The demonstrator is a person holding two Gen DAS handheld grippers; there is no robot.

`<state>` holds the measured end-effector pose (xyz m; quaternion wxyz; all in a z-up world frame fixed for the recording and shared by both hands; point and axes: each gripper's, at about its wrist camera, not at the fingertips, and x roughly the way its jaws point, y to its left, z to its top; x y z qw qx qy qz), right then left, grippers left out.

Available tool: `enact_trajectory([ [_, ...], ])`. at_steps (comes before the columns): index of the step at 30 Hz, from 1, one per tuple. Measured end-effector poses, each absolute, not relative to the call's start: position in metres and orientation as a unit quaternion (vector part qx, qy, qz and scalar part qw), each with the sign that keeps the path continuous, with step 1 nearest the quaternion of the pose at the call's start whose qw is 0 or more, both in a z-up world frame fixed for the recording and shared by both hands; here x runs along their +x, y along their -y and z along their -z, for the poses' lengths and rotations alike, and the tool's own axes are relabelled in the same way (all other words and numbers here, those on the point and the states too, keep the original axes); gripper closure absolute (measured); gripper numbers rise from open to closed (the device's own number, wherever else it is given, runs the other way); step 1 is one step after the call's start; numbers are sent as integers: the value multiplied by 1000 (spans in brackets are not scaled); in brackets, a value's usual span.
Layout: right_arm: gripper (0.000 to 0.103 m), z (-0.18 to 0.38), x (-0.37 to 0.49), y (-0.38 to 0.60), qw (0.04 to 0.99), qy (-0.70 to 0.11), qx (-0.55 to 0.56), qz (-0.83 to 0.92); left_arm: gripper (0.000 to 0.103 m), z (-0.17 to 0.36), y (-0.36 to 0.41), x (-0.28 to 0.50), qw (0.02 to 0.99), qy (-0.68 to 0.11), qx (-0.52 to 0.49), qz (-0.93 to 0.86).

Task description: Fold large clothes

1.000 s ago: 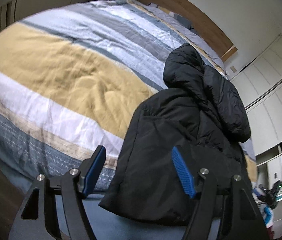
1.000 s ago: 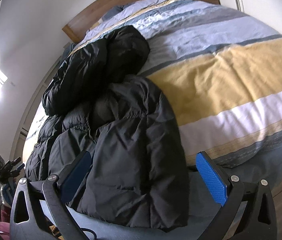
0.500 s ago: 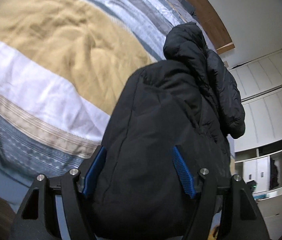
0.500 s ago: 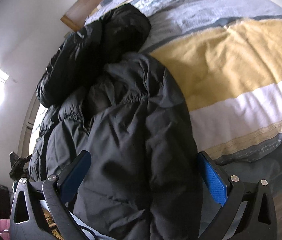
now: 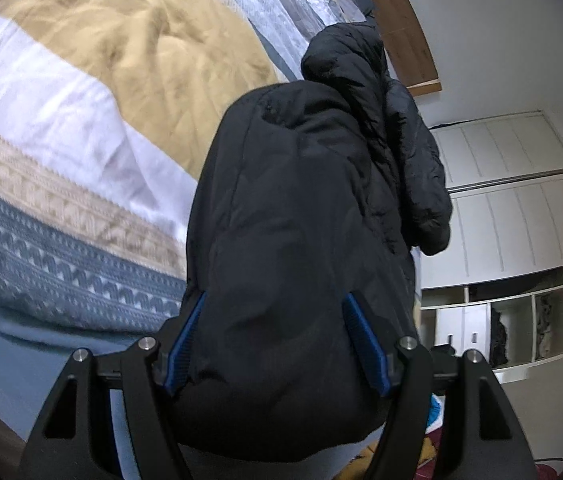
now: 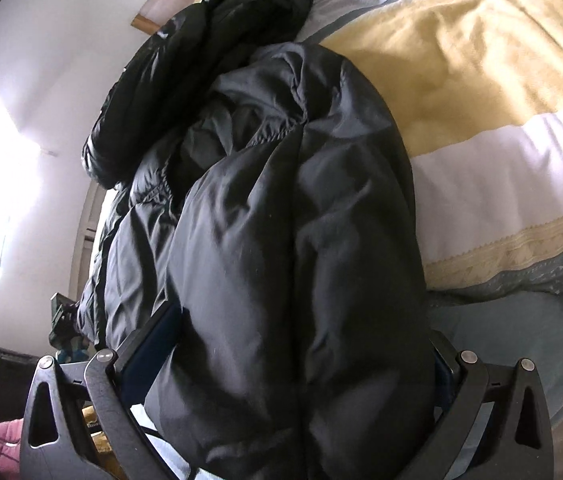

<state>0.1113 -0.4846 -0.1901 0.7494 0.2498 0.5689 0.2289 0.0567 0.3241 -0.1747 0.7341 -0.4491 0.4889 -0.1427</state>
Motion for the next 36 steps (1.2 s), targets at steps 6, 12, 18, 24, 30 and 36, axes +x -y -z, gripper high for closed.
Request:
enact_trajectory([
  [6,0,189,105,481,738,-571,254,-255,36,176,-316,50,714,-477,-481,175],
  [12,0,190,104,485,738,-568,259,-258,36,174,-334,52,727,-468,-483,140],
  [18,0,190,103,495,741,-567,261,-246,36,177,-356,67,724,-473,-486,126],
  [24,0,190,102,508,749,-566,269,-217,35,197,-360,68,696,-466,-521,164],
  [30,0,202,106,517,734,-570,303,-210,33,202,-338,64,662,-446,-552,241],
  [36,0,202,102,518,720,-567,322,-238,32,195,-315,66,651,-457,-547,262],
])
